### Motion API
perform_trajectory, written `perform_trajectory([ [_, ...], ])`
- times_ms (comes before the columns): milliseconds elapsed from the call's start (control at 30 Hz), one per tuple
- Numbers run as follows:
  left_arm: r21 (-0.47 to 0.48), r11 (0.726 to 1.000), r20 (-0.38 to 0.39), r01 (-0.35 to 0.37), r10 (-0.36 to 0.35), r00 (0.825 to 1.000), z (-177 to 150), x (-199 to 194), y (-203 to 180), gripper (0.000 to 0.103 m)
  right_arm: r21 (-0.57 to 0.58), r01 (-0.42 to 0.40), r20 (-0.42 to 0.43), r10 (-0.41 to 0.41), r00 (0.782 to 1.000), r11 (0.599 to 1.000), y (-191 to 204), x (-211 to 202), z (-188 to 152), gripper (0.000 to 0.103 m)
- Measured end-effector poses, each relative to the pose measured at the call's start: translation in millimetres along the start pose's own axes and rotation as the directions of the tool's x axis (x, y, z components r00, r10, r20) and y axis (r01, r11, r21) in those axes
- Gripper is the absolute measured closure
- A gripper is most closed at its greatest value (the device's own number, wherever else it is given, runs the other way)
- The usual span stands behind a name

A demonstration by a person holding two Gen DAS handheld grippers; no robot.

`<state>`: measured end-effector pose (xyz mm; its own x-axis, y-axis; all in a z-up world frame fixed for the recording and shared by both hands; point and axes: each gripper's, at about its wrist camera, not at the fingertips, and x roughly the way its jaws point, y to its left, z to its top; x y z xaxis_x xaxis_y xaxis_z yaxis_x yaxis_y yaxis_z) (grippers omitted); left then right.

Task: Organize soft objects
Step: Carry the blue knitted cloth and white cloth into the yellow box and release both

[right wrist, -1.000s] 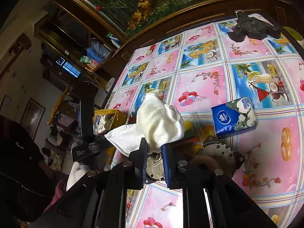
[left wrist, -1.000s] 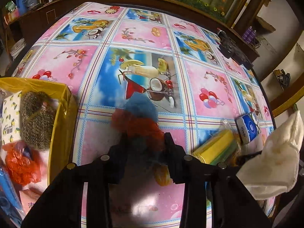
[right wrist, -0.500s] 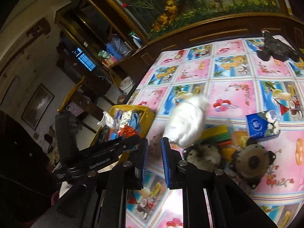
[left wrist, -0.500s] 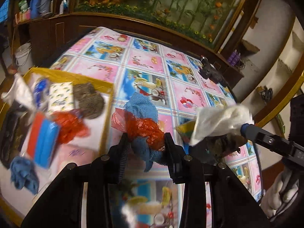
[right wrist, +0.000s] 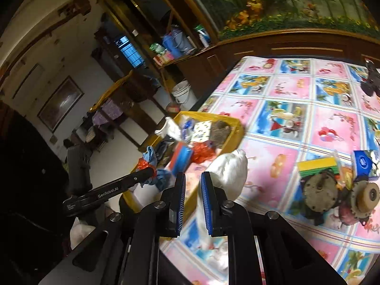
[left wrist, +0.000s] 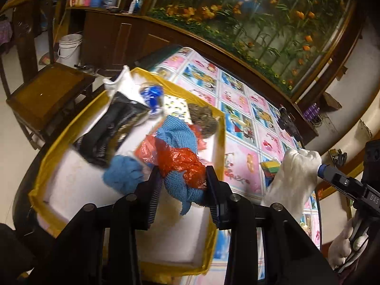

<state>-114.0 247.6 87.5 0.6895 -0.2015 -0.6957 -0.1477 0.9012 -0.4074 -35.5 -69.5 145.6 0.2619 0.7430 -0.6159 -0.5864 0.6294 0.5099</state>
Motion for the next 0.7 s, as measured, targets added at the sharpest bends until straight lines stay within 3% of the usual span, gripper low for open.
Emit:
perform_trajectory([
  [367,-0.046,0.997,0.003,-0.062,0.062,0.998,-6.9,-11.6,44.3,0.069,-0.087,-0.112,-0.096,0.103,0.99,0.99,71.4,60.4,8.6,0.089],
  [533,-0.022,0.989,-0.009,-0.148,0.148,0.989,-10.5,-2.6,55.0,0.069,-0.095,-0.136,-0.156,0.12,0.98,0.986,90.1,102.3,7.2,0.089],
  [633,0.014,0.977,-0.012,-0.215,0.215,0.977,-12.6,4.8,58.9,0.06,-0.089,-0.15,-0.183,0.132,0.974,0.985,101.0,127.2,8.6,0.089],
  [700,0.015,0.975,-0.015,-0.222,0.222,0.975,-13.6,6.7,64.5,0.051,-0.092,-0.152,-0.187,0.133,0.973,0.984,106.7,141.5,9.9,0.089],
])
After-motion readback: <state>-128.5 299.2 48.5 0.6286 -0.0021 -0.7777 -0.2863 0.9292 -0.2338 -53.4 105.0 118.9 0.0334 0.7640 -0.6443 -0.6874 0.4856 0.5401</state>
